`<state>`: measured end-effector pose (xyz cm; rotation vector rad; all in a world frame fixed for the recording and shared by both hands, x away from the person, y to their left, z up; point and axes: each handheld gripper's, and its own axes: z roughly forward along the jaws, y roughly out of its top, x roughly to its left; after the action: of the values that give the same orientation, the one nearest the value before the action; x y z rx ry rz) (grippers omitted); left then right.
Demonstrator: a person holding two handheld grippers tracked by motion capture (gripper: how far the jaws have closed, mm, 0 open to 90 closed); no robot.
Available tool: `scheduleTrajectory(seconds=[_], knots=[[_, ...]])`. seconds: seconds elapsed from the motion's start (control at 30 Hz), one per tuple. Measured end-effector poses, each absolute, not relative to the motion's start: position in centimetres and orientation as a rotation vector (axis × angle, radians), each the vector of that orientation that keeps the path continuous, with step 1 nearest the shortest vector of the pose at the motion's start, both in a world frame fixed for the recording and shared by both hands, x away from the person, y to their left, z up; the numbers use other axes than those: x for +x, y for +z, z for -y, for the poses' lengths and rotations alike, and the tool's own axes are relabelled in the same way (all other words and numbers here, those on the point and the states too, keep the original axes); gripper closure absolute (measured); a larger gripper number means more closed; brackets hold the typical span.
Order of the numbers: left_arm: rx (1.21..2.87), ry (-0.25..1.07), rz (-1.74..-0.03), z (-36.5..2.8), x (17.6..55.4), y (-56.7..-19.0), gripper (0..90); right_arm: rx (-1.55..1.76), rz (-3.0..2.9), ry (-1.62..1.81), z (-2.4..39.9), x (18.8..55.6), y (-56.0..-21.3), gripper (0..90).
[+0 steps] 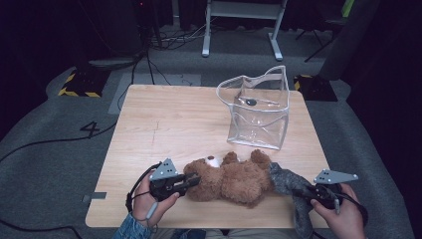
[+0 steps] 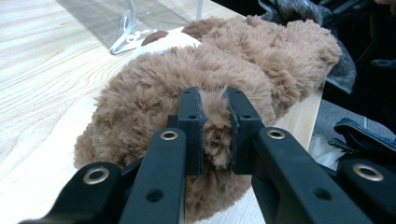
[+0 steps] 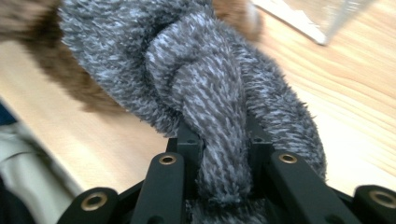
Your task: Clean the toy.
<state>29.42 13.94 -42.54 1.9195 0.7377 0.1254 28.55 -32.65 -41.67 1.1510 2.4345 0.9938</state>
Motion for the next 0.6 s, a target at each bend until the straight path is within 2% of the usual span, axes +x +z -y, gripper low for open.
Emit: scheduleTrajectory(seconds=[0.4,0.53,0.6], knots=[[1.923,0.127,-0.753,-14.0,29.2,-42.8,78.7,1.271,-2.304,0.913,35.3,30.7,-43.1,72.7],[1.932,0.124,-0.755,-14.1,29.2,-42.8,78.7,1.296,-2.262,0.881,36.0,31.2,-43.9,67.6],[1.935,0.130,-0.755,-14.2,29.3,-42.8,78.7,1.296,-2.242,0.870,36.4,31.4,-44.0,58.7]])
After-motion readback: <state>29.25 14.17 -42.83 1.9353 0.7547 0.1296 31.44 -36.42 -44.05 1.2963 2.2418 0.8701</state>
